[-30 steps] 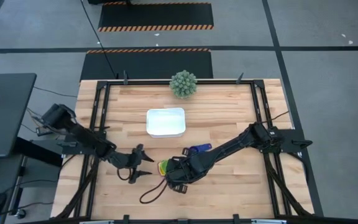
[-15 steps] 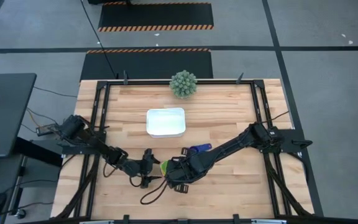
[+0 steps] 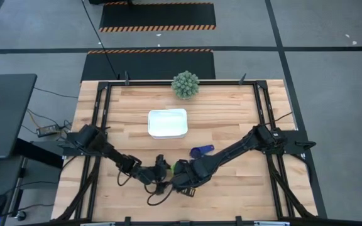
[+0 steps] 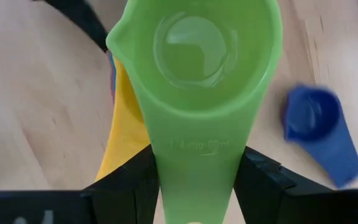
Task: Nest measuring cups in basket
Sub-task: Stack the green measuring cup on the top of the yellow measuring cup
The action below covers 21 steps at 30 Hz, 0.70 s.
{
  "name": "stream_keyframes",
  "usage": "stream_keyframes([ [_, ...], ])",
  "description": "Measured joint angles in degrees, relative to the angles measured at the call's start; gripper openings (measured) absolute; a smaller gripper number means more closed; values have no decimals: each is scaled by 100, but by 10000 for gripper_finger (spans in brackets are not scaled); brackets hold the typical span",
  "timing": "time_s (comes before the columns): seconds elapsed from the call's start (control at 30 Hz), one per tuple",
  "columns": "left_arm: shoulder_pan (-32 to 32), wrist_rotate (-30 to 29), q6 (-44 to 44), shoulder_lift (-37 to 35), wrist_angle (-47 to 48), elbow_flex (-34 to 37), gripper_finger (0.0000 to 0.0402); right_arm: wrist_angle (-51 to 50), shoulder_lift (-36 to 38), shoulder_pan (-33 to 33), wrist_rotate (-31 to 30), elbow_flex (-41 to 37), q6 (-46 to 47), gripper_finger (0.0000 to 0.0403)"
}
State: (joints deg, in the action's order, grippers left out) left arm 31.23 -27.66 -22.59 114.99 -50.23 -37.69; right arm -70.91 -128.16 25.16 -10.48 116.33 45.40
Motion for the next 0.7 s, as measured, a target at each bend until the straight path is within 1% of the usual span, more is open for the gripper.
stream_keyframes([
  [0.1,64,-386,-81,209,-5,-285,315,-280,2,82,61,0,217,183],
  [0.2,146,-681,-60,410,4,-571,315,-310,2,211,131,-2,274,183],
  [0.37,183,-764,-37,514,91,-810,315,-422,22,343,261,-2,490,183],
  [0.57,183,-881,-18,514,72,-824,315,-465,24,337,273,-113,947,183],
  [0.7,215,-878,84,514,78,-824,315,-445,23,336,435,-207,1247,183],
])
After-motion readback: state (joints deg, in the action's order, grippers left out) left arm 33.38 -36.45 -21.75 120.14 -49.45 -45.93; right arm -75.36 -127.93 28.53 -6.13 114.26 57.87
